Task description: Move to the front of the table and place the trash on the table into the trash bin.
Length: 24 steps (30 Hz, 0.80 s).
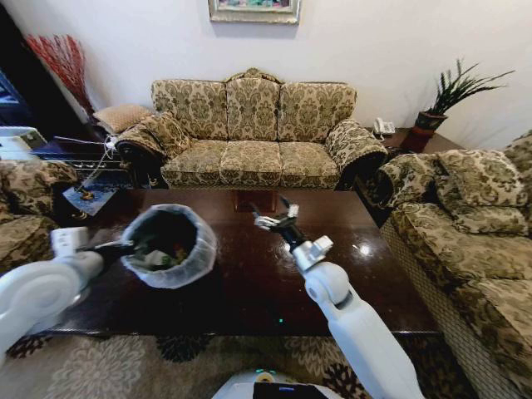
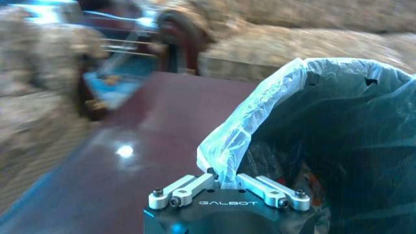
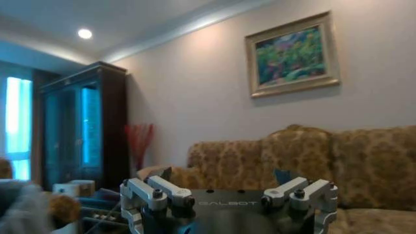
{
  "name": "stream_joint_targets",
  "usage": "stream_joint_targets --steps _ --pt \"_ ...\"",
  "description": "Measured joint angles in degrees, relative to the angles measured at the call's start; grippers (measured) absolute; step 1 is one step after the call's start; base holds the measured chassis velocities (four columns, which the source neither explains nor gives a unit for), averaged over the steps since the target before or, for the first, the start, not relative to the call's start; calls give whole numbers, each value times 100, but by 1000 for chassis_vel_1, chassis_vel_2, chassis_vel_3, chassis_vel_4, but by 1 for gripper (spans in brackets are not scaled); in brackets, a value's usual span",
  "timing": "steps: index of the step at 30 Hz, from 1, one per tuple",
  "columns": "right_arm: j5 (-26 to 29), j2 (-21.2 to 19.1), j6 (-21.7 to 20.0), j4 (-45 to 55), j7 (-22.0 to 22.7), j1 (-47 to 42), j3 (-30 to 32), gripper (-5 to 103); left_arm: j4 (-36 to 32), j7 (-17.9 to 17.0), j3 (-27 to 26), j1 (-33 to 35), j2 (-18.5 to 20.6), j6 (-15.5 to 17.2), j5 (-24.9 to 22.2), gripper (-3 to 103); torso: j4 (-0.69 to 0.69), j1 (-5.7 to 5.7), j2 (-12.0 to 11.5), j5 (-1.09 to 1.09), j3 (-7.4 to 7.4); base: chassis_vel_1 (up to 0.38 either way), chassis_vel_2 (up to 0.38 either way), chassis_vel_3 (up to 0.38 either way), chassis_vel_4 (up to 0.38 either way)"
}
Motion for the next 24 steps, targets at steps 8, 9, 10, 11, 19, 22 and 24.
stream_joint_targets --steps 8,9,10,11,19,22,24 --pt "2 22 257 49 -9 -186 308 100 266 41 -683 420 -1101 -499 497 0 2 1 0 0 0 47 -40 -46 58" --pt "-5 56 285 53 -14 -205 315 100 313 -37 -689 402 -1277 -616 573 0 1 1 0 0 0 100 -138 -162 142" --pt "-6 74 295 58 -15 -220 315 100 353 -60 -696 394 -1369 -675 616 0 0 1 0 0 0 147 -138 -162 187" --pt "-6 93 327 72 -21 -252 314 100 472 -130 -743 386 -1574 -814 689 0 1 1 0 -3 0 152 -168 -186 184" --pt "32 95 560 6 -23 -292 308 100 1077 -325 -1118 343 -2209 -1340 899 0 0 -1 0 4 -1 228 -230 -245 223" --pt "100 151 595 -47 -13 -275 271 100 1576 -383 -1296 279 -2522 -1592 950 0 3 -7 3 -4 -4 237 -223 -210 223" --pt "101 166 613 -58 -7 -266 268 100 1734 -405 -1314 233 -2591 -1661 960 0 6 -9 6 -4 -6 166 -79 -119 154"
